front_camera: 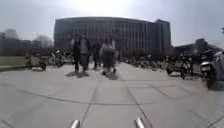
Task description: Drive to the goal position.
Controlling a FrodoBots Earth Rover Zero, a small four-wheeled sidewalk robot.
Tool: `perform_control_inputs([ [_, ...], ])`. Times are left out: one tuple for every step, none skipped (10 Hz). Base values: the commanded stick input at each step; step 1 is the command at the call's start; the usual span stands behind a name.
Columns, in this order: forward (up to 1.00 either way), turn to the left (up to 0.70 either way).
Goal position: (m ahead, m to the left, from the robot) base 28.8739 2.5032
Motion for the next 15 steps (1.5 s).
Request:
perform_control_inputs([
  [0.85, 0.01],
  [0.85, 0.01],
  [0.85, 0.01],
  [0.85, 0.01],
  [0.85, 0.01],
  [0.85, 0.01],
  [0.85, 0.01],
  [0.85, 0.01],
  [0.85, 0.01],
  [0.85, 0.01],
  [0.85, 0.01],
  [0.85, 0.01],
  [0.85, 0.01],
  [0.85, 0.01],
  [0.85, 0.01],
])
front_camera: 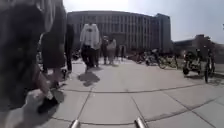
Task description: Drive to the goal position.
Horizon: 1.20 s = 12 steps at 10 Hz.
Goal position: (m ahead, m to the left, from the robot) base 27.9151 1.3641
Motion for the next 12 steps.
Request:
perform_control_inputs([
  [0.85, 0.01],
  [0.85, 0.01],
  [0.85, -0.09],
  [0.85, -0.24],
  [0.85, -0.32],
  [0.85, -0.22],
  [0.85, -0.09],
  [0.85, 0.00],
  [0.85, 0.01],
  [0.85, 0.01],
  [0.85, 0.01],
  [0.85, -0.07],
])
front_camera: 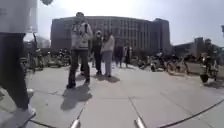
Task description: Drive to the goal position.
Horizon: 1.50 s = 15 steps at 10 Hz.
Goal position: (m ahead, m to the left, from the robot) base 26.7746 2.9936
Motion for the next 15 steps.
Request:
perform_control_inputs([
  [0.85, -0.17],
  [0.85, -0.27],
  [0.85, -0.16],
  [0.85, -0.05],
  [0.85, 0.01],
  [0.85, 0.01],
  [0.85, 0.01],
  [0.85, 0.01],
  [0.85, 0.01],
  [0.85, 0.01],
  [0.85, 0.01],
  [0.85, 0.01],
  [0.85, 0.01],
  [0.85, 0.01],
  [0.85, 0.01],
])
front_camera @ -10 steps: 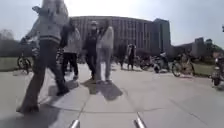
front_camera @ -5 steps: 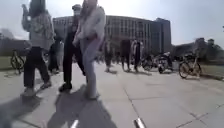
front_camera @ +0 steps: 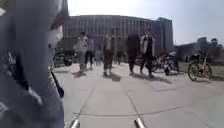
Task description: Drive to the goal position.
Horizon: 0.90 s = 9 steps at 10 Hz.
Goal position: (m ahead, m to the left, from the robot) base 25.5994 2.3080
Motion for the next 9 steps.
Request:
perform_control_inputs([
  [0.85, 0.01],
  [0.85, 0.01],
  [0.85, 0.01],
  [0.85, -0.06],
  [0.85, -0.14],
  [0.85, -0.11],
  [0.85, -0.01],
  [0.85, 0.01],
  [0.85, 0.01],
])
